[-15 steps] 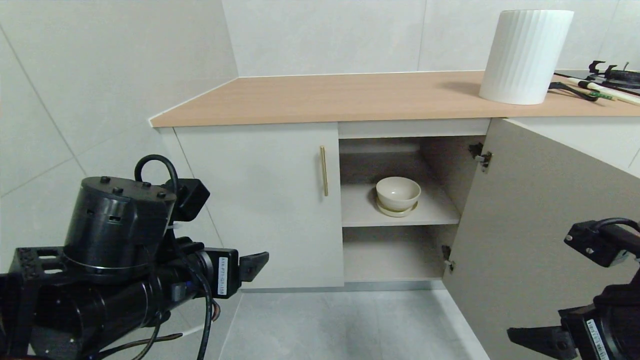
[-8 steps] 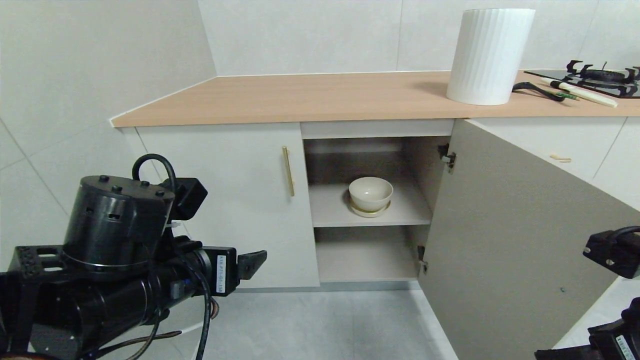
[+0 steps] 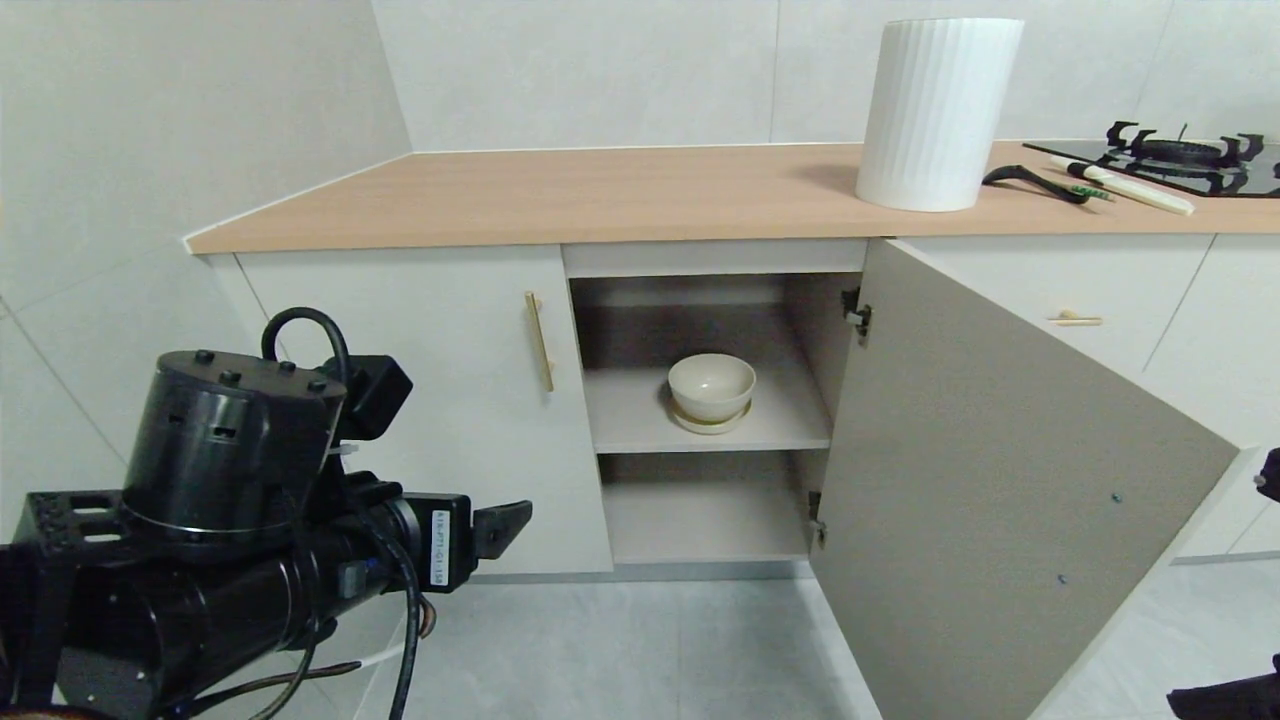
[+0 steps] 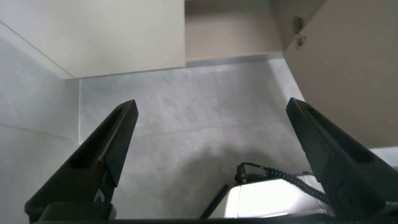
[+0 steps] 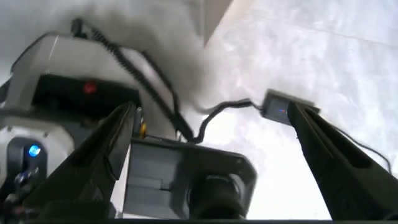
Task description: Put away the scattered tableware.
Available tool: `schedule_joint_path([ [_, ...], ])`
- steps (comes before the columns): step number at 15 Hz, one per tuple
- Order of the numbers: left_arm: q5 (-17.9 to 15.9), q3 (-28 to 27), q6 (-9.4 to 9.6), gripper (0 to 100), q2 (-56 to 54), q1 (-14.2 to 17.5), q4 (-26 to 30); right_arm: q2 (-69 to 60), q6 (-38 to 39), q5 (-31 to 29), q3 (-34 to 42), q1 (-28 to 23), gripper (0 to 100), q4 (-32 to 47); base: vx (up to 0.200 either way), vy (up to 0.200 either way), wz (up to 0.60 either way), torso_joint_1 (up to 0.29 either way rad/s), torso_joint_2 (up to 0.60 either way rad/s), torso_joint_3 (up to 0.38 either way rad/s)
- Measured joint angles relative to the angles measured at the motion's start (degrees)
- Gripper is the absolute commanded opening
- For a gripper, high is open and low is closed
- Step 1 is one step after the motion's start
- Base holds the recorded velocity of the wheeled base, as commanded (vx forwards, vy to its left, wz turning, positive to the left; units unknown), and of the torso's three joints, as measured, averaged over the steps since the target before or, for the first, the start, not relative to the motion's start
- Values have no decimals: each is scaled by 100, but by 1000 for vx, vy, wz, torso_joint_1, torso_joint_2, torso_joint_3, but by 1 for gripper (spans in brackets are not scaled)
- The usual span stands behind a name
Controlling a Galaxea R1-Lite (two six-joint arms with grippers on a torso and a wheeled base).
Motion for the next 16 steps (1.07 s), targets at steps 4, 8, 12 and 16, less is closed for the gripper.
schedule_joint_path([
  [4, 2, 0, 0, 100, 5, 4, 0, 61, -499, -245, -141, -1143, 100, -22, 0, 0, 0, 0, 0, 0],
  [8, -2, 0, -5, 100, 11, 4, -2, 212, -853, -250, -207, -2295, 100, -918, 0, 0, 0, 0, 0, 0],
  [12, -6, 0, -7, 100, 11, 0, 0, 752, -730, -206, -65, -2790, 100, -2007, 0, 0, 0, 0, 0, 0],
  [16, -4, 0, -2, 100, 9, 0, -2, 1229, -273, -20, 74, -2855, 100, -2710, 0, 0, 0, 0, 0, 0],
])
